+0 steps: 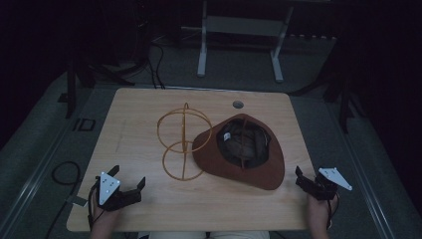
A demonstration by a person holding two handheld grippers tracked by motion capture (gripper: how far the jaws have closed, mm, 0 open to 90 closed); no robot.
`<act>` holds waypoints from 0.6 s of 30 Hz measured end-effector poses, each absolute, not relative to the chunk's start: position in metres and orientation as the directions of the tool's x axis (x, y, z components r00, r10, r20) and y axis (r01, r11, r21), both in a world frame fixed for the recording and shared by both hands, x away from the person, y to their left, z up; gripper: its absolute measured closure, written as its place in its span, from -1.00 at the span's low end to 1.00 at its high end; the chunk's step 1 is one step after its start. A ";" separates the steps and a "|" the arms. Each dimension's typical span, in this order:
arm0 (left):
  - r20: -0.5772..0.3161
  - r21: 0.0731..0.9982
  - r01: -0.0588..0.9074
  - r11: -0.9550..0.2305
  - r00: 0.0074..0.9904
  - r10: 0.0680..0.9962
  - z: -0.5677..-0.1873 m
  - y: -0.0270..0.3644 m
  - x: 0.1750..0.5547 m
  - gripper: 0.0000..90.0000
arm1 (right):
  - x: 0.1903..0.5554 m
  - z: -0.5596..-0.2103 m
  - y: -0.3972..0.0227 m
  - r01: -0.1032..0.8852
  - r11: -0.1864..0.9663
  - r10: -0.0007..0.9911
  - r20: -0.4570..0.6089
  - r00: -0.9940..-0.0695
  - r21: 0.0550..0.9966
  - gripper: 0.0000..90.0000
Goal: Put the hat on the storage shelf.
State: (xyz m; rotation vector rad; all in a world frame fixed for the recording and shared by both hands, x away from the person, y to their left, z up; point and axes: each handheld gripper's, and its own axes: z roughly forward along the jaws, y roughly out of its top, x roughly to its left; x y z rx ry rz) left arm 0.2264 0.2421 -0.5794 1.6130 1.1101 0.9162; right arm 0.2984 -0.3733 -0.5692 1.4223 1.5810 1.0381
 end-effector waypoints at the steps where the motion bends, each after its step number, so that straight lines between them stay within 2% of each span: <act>1: 0.066 0.958 0.245 -0.147 0.310 0.949 -0.579 0.242 0.226 -0.95 | 0.298 -0.569 -0.373 0.381 0.051 0.995 -0.016 -0.095 0.923 -0.70; 13: 0.059 0.963 0.234 -0.135 0.304 0.951 -0.579 0.241 0.226 -0.95 | 0.294 -0.566 -0.368 0.388 0.089 0.990 -0.039 -0.136 0.917 -0.70; 18: 0.078 0.957 0.247 -0.154 0.294 0.953 -0.579 0.237 0.227 -0.95 | 0.290 -0.548 -0.361 0.408 0.065 0.982 0.014 -0.187 0.911 -0.70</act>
